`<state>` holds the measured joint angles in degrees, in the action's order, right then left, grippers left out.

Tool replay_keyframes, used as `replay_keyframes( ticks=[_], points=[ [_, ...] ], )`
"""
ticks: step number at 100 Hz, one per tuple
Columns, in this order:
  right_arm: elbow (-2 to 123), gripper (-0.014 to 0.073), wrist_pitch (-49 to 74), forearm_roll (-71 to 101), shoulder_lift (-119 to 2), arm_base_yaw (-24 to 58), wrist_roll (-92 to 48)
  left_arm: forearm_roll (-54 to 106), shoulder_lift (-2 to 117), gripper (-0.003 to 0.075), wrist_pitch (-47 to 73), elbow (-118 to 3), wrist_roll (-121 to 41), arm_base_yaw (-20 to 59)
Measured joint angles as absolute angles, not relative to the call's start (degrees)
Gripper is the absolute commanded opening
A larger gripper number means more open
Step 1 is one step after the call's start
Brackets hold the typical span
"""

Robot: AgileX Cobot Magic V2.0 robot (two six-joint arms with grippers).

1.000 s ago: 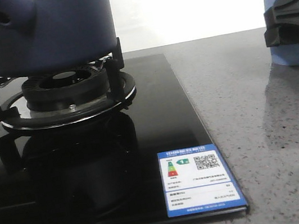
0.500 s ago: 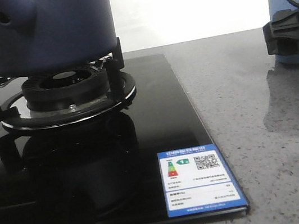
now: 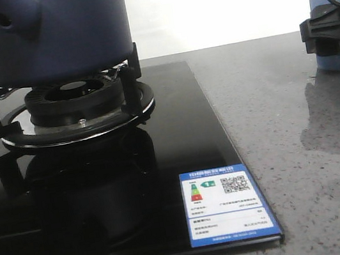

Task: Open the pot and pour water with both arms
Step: 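Lift the cup with the right gripper toward the open pot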

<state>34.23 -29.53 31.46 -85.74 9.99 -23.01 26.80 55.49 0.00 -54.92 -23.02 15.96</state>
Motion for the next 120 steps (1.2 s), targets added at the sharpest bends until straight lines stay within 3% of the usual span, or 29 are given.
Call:
replay_keyframes(
  ticks=[36, 120],
  points=[
    [34.2, 0.0346, -29.7, 31.6, -85.7, 10.0, -23.0, 26.8, 55.5, 0.0351, 0.0, -54.9, -23.0, 16.0],
    [34.2, 0.0345, -28.3, 19.4, -79.3, 12.4, -23.0, 26.8, 55.5, 0.0351, -0.4, -54.9, -23.0, 16.0]
  ],
)
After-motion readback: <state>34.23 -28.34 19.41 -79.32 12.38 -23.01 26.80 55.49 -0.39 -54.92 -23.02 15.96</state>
